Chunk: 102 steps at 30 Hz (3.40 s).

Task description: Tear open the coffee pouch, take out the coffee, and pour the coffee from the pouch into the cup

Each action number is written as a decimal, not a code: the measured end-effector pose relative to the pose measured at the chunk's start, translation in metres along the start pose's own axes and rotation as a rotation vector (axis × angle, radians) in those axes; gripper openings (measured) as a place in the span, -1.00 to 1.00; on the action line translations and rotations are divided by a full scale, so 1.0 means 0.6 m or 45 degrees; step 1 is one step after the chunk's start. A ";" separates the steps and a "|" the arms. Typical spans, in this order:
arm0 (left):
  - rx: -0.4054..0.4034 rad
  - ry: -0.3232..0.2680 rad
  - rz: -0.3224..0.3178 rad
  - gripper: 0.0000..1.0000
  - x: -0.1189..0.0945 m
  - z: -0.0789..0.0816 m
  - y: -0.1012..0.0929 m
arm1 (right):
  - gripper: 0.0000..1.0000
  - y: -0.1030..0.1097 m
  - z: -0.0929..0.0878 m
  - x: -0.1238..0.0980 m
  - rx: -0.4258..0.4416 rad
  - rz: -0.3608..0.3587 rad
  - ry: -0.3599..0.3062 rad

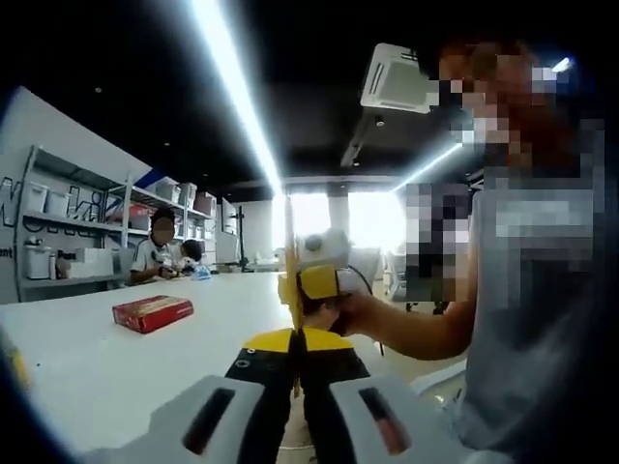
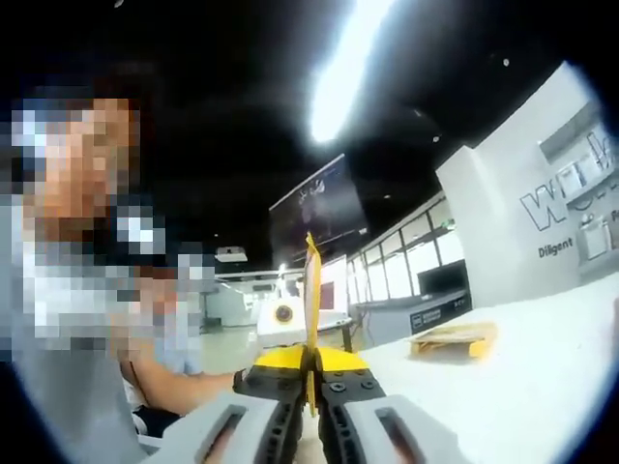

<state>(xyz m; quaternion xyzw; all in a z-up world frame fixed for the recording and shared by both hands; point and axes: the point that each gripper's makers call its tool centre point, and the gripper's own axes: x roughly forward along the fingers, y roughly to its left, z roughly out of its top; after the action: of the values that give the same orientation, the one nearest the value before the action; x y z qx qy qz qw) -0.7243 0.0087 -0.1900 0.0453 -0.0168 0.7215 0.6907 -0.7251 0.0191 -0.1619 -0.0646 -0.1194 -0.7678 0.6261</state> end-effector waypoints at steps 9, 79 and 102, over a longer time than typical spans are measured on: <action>-0.033 -0.005 -0.008 -0.88 -0.003 -0.011 0.000 | -0.94 0.004 0.006 0.001 0.002 0.010 -0.024; -0.018 -0.010 0.008 -0.91 0.011 0.006 0.012 | -0.83 0.000 0.063 0.001 -0.066 0.023 -0.035; -0.043 -0.161 -0.055 -0.86 0.031 0.089 0.009 | -0.95 0.002 0.058 -0.004 -0.060 0.016 -0.038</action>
<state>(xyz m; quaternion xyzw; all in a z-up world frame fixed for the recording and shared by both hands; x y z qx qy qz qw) -0.7280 0.0221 -0.1351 0.0795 -0.0715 0.7017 0.7044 -0.7249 0.0301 -0.1287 -0.0917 -0.1103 -0.7654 0.6274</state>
